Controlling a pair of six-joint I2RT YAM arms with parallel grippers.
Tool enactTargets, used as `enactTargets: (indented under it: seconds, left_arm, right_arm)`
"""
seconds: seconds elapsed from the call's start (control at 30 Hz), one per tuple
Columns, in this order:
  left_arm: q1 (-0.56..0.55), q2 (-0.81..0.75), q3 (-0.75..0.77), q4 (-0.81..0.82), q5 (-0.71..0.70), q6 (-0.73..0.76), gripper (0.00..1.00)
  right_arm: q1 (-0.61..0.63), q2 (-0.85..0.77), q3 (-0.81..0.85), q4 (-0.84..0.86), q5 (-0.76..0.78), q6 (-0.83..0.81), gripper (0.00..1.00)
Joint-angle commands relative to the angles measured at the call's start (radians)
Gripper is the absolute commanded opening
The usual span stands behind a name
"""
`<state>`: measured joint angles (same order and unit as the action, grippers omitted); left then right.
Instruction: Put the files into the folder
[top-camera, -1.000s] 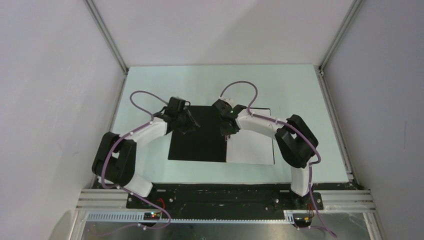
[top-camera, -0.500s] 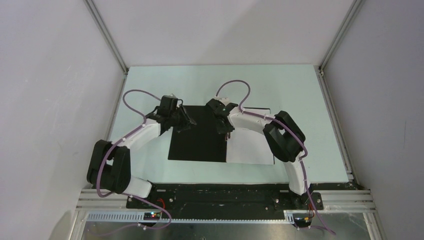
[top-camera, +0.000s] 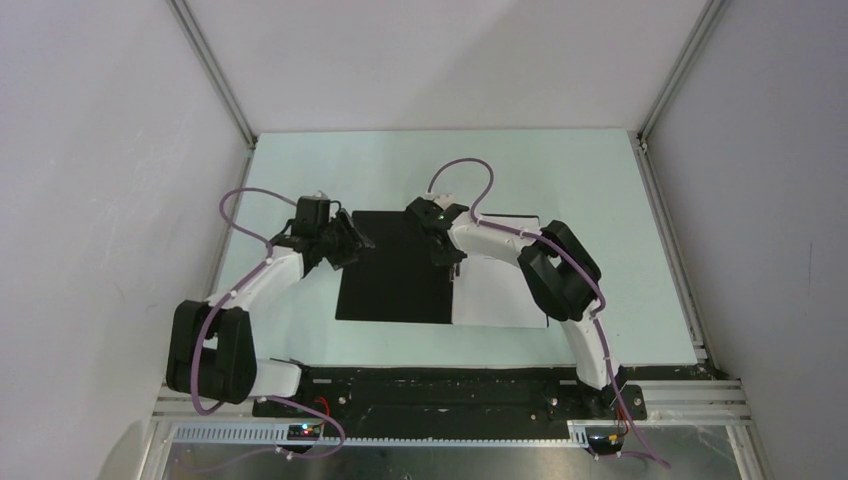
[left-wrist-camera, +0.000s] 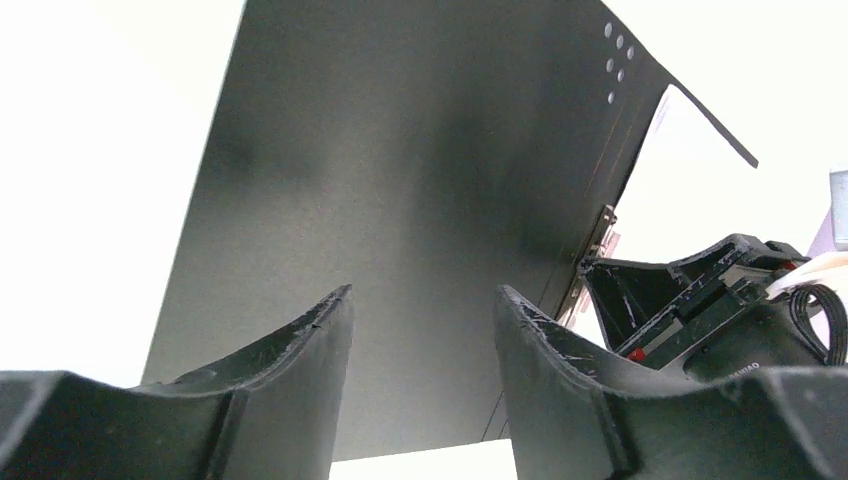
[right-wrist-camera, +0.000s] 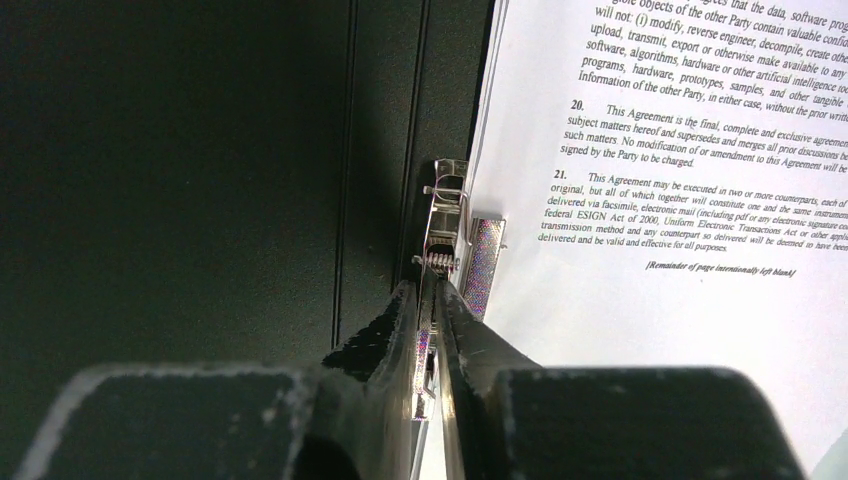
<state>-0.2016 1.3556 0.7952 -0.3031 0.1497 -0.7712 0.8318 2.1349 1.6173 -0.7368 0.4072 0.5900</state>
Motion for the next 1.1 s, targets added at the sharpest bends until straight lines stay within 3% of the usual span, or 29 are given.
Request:
enactTargets:
  seconds: [0.0,0.07,0.2,0.53,0.83,1.07]
  left_arm:
    - [0.027,-0.064,-0.010,0.007,-0.001,0.045,0.60]
    - [0.031,-0.070,-0.009,-0.002,-0.009,0.058,0.64]
    - [0.050,-0.070,-0.019,-0.009,-0.004,0.092,0.74]
    - [0.117,0.017,-0.022,-0.041,0.137,0.203,0.81]
    - [0.122,0.010,-0.077,-0.043,0.159,0.183,0.88]
    - [0.122,-0.014,-0.080,-0.005,0.267,0.170,0.95]
  right_arm:
    - [0.002,0.063,0.015,-0.012,0.031,-0.004,0.09]
    - [0.000,0.062,0.004,-0.006,0.023,-0.009,0.00]
    - [-0.007,-0.020,-0.081,0.056,-0.016,-0.041,0.00]
    - [-0.050,-0.289,-0.192,0.112,-0.142,-0.115,0.00]
    - [-0.094,-0.377,-0.233,0.111,-0.200,-0.105,0.00]
    - [-0.112,-0.393,-0.235,0.103,-0.222,-0.097,0.00]
